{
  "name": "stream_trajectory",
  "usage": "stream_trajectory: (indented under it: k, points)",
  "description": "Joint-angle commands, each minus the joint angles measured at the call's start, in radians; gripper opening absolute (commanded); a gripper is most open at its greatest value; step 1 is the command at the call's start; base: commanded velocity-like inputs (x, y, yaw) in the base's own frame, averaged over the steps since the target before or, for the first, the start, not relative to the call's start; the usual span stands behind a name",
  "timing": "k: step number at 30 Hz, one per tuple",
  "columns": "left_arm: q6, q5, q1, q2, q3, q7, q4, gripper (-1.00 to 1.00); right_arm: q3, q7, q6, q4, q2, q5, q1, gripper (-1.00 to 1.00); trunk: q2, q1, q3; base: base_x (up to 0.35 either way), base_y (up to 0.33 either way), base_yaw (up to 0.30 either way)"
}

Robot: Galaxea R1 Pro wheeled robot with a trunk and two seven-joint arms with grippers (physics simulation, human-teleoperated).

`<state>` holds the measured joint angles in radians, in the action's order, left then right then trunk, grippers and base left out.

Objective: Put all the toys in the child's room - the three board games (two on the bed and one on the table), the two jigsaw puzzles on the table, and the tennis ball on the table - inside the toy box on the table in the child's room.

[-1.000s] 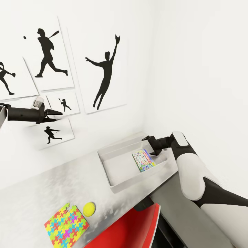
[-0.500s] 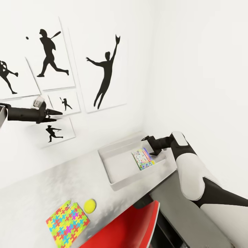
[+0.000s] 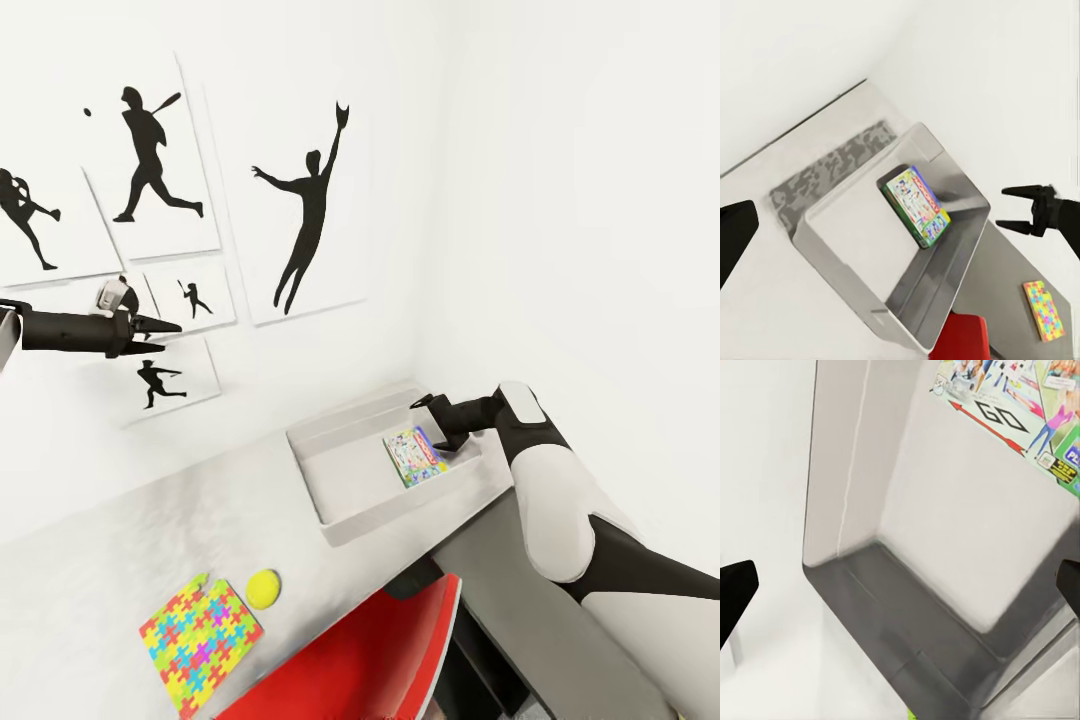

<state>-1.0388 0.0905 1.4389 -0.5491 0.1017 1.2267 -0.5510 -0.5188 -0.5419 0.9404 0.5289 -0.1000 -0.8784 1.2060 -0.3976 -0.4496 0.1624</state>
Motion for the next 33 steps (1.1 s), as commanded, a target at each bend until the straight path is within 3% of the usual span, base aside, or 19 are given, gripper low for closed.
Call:
stream_trajectory:
  k: [1,10,19,33]
  points:
    - [-0.008,0.009,0.001,-0.002,0.008,0.013,0.000,1.00,-0.006,-0.010,0.002,0.001,-0.001,-0.008,0.001,1.00,-0.002,0.000,0.002,-0.180,0.032,0.000]
    - [-0.007,0.004,0.001,-0.003,0.012,0.078,0.000,1.00,-0.005,-0.008,0.003,0.001,-0.001,-0.008,0.001,1.00,-0.002,0.000,0.002,-0.172,0.042,-0.021]
    - [-0.007,0.003,0.001,-0.003,0.013,0.086,0.000,1.00,-0.004,-0.007,0.003,0.001,-0.001,-0.008,0.001,1.00,-0.002,0.000,-0.002,-0.056,0.004,-0.173]
    - [-0.007,0.002,0.001,-0.003,0.015,0.086,-0.001,1.00,-0.004,-0.005,0.003,0.001,-0.003,-0.008,0.001,1.00,-0.002,0.000,-0.003,-0.068,0.000,-0.015]
